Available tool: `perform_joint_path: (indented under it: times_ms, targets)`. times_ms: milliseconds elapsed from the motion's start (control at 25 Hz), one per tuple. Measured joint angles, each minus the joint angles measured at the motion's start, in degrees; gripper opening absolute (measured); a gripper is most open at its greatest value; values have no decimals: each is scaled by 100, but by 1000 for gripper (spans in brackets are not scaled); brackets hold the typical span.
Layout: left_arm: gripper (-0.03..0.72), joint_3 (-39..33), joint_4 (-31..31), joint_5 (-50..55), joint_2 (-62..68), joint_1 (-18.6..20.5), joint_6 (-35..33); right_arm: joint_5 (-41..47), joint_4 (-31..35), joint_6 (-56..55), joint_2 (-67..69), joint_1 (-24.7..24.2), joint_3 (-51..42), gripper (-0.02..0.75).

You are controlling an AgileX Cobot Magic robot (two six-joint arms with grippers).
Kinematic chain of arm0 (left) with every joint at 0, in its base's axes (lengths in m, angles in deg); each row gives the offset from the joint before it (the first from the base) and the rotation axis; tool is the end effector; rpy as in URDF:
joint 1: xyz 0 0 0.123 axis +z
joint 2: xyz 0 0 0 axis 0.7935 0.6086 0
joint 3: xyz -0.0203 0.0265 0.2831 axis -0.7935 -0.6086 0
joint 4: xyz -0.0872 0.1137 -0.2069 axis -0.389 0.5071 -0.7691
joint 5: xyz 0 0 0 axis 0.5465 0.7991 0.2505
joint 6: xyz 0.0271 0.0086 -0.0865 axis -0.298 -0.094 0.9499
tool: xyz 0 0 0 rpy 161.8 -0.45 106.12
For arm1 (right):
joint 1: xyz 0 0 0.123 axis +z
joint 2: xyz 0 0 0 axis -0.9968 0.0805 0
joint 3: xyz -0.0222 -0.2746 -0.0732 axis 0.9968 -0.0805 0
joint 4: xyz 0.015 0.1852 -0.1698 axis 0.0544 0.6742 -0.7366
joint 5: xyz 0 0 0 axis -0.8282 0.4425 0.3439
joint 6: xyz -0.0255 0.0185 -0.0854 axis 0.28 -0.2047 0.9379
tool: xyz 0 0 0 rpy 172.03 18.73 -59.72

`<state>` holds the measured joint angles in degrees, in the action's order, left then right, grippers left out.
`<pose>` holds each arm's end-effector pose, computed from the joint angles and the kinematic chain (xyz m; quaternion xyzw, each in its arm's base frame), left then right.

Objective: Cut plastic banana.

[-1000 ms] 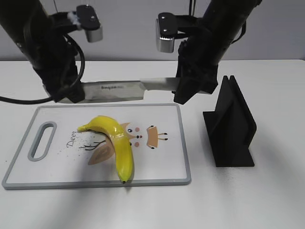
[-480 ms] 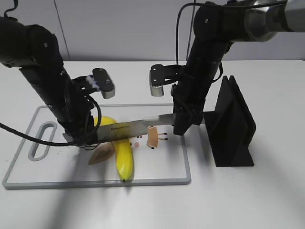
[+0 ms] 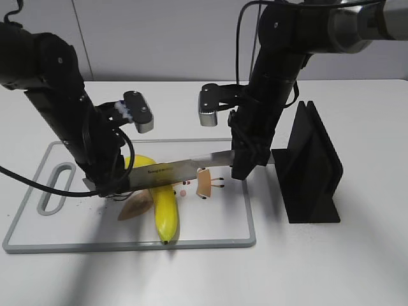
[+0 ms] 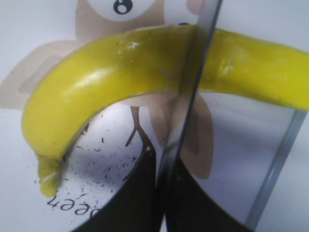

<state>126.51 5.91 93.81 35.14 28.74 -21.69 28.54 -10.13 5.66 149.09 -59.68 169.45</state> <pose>0.3197 -0.1617 0.1472 0.5845 0.8018 -0.0893 0.0867 0.3772 0.2132 0.1463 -0.6502 0.7429 0.1525 0.0450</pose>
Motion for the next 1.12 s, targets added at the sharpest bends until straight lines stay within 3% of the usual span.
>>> perform_joint_path:
  times_ms: [400, 800, 880, 1080, 1120]
  targets:
    - [7, 120, 591, 279, -1549, -53, 47, -99, -34, -97, -1379, 60, -26, 218]
    - [27, 158, 428, 313, -2192, -59, 47, -25, -21, -101, -1846, 68, 9, 218]
    - [104, 158, 221, 250, -2192, -40, 110, 76, -61, -137, -1846, 61, 9, 216]
    - [551, 158, 58, 60, -2211, 6, 224, 156, -201, -345, -1851, 12, 4, 189]
    - [590, 158, 39, 43, -2211, 6, 237, 117, -232, -385, -1851, 5, 4, 189]
